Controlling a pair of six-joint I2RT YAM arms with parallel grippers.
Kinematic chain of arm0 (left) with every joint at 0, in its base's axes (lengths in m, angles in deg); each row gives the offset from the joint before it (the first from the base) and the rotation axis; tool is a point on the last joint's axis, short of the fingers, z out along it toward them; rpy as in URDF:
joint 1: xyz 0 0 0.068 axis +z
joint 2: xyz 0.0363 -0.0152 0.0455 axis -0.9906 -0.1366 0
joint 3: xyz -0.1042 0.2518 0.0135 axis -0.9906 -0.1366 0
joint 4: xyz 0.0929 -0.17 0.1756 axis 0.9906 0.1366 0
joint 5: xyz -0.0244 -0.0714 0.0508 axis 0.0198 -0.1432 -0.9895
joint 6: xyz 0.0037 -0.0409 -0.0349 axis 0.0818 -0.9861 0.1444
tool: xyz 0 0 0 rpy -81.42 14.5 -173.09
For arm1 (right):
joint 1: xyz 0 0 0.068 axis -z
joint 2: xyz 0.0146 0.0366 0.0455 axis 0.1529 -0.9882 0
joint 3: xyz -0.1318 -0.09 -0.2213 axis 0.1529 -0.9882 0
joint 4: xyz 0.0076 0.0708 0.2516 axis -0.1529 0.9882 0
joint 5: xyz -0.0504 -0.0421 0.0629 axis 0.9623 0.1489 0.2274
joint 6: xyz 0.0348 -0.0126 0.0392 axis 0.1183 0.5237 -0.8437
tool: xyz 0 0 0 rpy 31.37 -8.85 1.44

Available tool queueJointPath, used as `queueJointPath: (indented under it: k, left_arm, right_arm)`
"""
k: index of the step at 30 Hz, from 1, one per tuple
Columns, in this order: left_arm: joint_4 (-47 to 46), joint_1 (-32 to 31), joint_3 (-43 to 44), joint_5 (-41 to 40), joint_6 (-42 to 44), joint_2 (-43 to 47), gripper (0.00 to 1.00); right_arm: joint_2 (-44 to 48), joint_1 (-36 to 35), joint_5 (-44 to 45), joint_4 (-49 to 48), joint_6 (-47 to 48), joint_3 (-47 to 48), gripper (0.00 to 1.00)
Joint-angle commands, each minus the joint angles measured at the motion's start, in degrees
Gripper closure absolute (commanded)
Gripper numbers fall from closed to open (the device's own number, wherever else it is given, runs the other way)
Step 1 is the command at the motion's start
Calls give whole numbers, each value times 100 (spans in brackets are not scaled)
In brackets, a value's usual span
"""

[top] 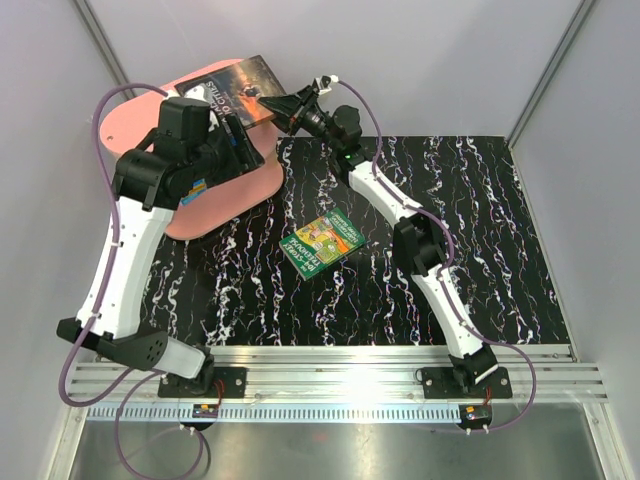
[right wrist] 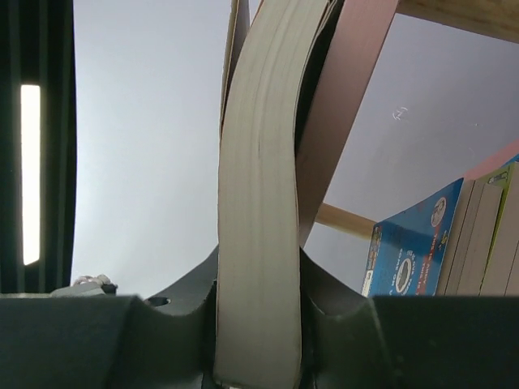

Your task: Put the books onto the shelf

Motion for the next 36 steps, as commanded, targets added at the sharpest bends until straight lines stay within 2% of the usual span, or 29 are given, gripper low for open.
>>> queueJointPath:
  k: [1, 8, 11, 14, 18, 19, 20, 23, 24, 30, 36]
  left_arm:
    - [-287, 73, -336, 127, 77, 387, 30]
    - [-401, 135, -1102, 188, -55, 870, 31]
    - [-331, 170, -1233, 118, -29, 1010, 31]
    - [-287, 223, -1444, 118, -29, 1195, 31]
    - [-322, 240, -1962, 206, -160, 1590, 31]
    - [-366, 240, -2094, 267, -230, 1687, 31]
    - [-366, 232, -2356, 285, -266, 1897, 31]
    - [-384, 249, -2744, 294, -336, 2240, 31]
    - [-366, 249, -2763, 294, -336, 2294, 31]
    - [-138, 267, -2544, 276, -108, 2356, 31]
    - [-225, 311, -2447, 548, 6, 2242, 30]
  right_arm:
    - [403, 39, 10, -79, 16, 334, 91]
    - [166, -66, 440, 606, 183, 1177, 94]
    - [271, -163, 704, 870, 288, 1275, 100]
    - [446, -277, 950, 1160, 464, 1309, 100]
    - [535, -461, 1170, 1748, 1094, 1599, 100]
    - [631, -514, 1318, 2124, 1280, 1661, 93]
    - [727, -575, 1424, 2258, 1473, 1618, 68]
    - [1018, -874, 1951, 2566, 2098, 1442, 14]
    - [1027, -936, 2057, 2645, 2273, 1476, 1]
    - [992, -1042, 2146, 2760, 2362, 1539, 0]
    - [1483, -1033, 1813, 2829, 2644, 793, 0]
